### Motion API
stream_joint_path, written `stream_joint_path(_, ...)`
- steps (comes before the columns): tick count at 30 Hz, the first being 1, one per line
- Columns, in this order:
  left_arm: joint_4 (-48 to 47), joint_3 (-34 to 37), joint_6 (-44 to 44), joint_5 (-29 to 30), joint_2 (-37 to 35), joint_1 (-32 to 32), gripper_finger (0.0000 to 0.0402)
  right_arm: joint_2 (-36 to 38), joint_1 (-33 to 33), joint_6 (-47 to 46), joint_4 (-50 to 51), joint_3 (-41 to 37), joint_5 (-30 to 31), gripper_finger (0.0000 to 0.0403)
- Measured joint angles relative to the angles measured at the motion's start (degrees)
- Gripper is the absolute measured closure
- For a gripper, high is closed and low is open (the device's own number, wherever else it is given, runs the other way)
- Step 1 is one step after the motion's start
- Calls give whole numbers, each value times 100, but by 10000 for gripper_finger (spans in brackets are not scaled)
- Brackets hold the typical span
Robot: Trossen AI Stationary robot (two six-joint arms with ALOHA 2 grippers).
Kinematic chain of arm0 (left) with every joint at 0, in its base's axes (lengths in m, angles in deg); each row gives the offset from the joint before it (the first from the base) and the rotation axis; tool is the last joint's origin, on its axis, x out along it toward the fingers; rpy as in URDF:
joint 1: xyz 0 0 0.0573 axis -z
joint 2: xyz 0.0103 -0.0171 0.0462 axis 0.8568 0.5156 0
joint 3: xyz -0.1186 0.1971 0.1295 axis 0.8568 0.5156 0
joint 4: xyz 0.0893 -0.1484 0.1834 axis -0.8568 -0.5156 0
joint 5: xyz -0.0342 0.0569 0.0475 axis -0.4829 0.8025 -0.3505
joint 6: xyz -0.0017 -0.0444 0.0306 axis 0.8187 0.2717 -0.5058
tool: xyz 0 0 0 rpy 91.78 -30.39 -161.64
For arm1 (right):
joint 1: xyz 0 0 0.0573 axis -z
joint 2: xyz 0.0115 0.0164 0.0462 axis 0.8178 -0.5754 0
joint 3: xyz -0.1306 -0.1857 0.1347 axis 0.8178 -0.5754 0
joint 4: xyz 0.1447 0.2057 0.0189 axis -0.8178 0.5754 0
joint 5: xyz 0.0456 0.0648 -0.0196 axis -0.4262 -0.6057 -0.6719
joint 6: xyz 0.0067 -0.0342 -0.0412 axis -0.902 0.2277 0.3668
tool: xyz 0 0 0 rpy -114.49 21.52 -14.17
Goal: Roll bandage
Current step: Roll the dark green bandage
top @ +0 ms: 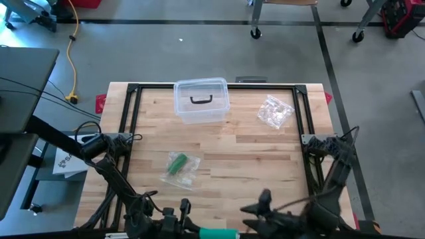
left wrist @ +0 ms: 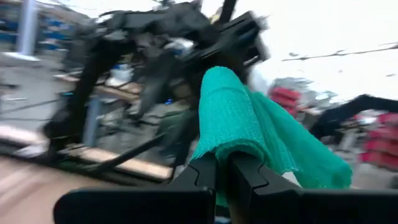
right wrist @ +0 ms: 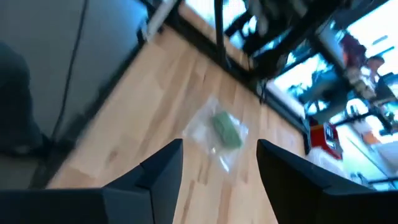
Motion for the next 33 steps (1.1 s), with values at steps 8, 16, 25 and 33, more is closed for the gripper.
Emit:
stream_joint_path(8,-858,0,443,460,0,-172,396,12,-219,481,-1292,507,-72,252)
stream_joint_path(16,-1487,0,1045,453,4,-359,396,-201,516,487,-1437,476,-755,327)
stream_joint_path(25,-1494,0,1060,473,11,-355,396,-698,491,1753,-1555,470,-650,375)
stream_joint_path(33,-1424,0,1067,464,11,-357,396,-749,309,2274,-1532,470,-522,379)
